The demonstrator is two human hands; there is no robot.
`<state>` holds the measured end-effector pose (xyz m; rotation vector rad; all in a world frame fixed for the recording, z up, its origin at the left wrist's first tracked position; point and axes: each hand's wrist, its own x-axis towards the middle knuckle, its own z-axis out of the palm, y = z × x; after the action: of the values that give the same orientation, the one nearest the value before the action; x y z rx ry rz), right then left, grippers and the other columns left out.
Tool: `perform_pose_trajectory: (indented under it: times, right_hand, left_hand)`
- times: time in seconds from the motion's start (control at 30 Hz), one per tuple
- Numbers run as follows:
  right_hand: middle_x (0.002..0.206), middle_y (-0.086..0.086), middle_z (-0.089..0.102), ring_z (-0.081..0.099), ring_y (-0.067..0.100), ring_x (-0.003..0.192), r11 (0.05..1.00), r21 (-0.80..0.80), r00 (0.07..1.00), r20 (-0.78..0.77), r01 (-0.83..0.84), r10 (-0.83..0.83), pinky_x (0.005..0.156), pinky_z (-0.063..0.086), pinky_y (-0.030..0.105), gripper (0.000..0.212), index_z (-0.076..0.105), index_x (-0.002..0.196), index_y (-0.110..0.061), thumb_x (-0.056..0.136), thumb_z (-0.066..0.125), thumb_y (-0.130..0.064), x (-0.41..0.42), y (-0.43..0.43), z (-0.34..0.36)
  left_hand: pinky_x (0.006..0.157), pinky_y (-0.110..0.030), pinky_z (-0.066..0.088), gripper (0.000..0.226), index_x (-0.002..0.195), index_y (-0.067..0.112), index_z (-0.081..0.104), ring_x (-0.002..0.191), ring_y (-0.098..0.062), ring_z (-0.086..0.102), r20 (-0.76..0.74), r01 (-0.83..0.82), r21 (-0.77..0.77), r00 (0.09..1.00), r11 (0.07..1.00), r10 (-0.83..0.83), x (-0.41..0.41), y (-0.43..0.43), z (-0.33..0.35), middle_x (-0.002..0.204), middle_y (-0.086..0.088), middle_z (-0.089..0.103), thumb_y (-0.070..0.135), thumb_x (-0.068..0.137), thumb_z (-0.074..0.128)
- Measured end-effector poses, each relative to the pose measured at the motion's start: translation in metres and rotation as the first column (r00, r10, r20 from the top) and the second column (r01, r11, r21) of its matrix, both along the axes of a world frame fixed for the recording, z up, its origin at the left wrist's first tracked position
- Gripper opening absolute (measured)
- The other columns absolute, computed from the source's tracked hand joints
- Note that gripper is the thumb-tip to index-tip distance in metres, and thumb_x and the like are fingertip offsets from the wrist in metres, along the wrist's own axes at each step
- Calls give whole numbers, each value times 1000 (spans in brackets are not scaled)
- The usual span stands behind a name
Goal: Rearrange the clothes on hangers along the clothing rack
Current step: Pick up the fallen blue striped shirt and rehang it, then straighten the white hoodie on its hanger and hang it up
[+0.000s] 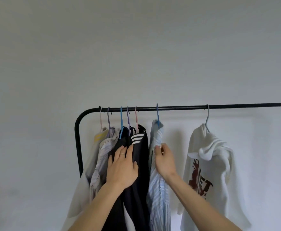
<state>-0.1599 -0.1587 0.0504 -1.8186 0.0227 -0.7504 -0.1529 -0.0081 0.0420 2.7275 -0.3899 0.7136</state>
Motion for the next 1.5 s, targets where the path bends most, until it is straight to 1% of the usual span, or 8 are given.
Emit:
perform_pose_trajectory:
  times: [0.3, 0.47, 0.7, 0.87, 0.97, 1.17, 1.33, 1.5]
  right_hand:
    - [85, 5, 54, 49, 24, 81, 987, -154, 972, -237, -45, 7, 72, 38, 32, 21, 45, 86, -11, 101, 38, -25, 39, 4, 22]
    - [81, 1, 51, 46, 13, 68, 955, -237, 960, -253, -180, 118, 59, 35, 27, 24, 38, 80, -20, 96, 52, -31, 23, 9, -17]
    - [123, -7, 48, 58, 9, 102, 939, -279, 961, -243, -199, 132, 85, 44, 21, 39, 48, 127, -23, 93, 58, -40, -33, -28, -32]
    - [124, 1, 54, 51, 24, 114, 702, -608, 926, 189, 371, -326, 93, 43, 34, 43, 56, 123, -16, 85, 61, -35, -73, -110, -24]
    - [126, 8, 55, 50, 33, 113, 541, -660, 804, 168, 522, -570, 82, 48, 42, 47, 55, 121, -12, 82, 65, -35, -88, -160, -10]
    - [126, 6, 47, 51, 29, 109, 714, -590, 806, -170, 377, -567, 81, 49, 39, 36, 43, 123, -15, 91, 46, -32, -87, -208, 14]
    - [138, 9, 45, 44, 31, 127, 749, -623, 721, -411, 224, -558, 93, 41, 43, 77, 25, 144, -19, 84, 52, -60, -71, -227, 30]
    - [108, 8, 63, 59, 30, 92, 751, -616, 771, -351, 237, -531, 74, 46, 36, 37, 45, 117, -13, 97, 36, -43, -63, -247, 22]
  left_hand:
    - [118, -45, 11, 63, 153, 22, 10, 148, -16, 3, 4, -19, -20, 1000, 1000, 19, -2, -11, 0, 159, -2, 19, 36, 97, 34]
    - [118, -44, 14, 61, 153, 22, 11, 148, -15, 3, 23, -16, -37, 1000, 999, 17, -1, -9, 0, 160, -2, 17, 36, 98, 33]
    - [119, -44, 13, 60, 152, 24, 20, 148, -22, 6, 88, 12, -67, 996, 998, -6, -6, -19, 4, 161, -7, 15, 43, 97, 35]
    - [118, -48, 16, 64, 147, 23, 35, 147, -27, 13, 259, 134, 76, 954, 988, -149, -11, -61, 19, 159, -11, 21, 45, 86, 34]
    - [118, -47, 9, 62, 149, 26, 29, 148, -27, 3, 247, 206, 154, 939, 966, -239, -1, -105, 36, 161, -9, 9, 43, 89, 38]
    - [118, -55, -3, 80, 154, 27, -6, 147, -30, -13, 284, 84, 241, 947, 967, -153, 37, -159, 92, 162, -4, -14, 38, 91, 43]
    - [116, -58, -2, 82, 153, 22, -13, 148, -24, -12, 94, -14, 189, 996, 982, -4, 63, -168, 104, 161, 1, -16, 41, 93, 39]
    - [116, -59, 0, 83, 152, 30, -14, 148, -22, -12, 61, -9, 222, 998, 975, -4, 74, -159, 90, 157, 4, -29, 37, 92, 42]
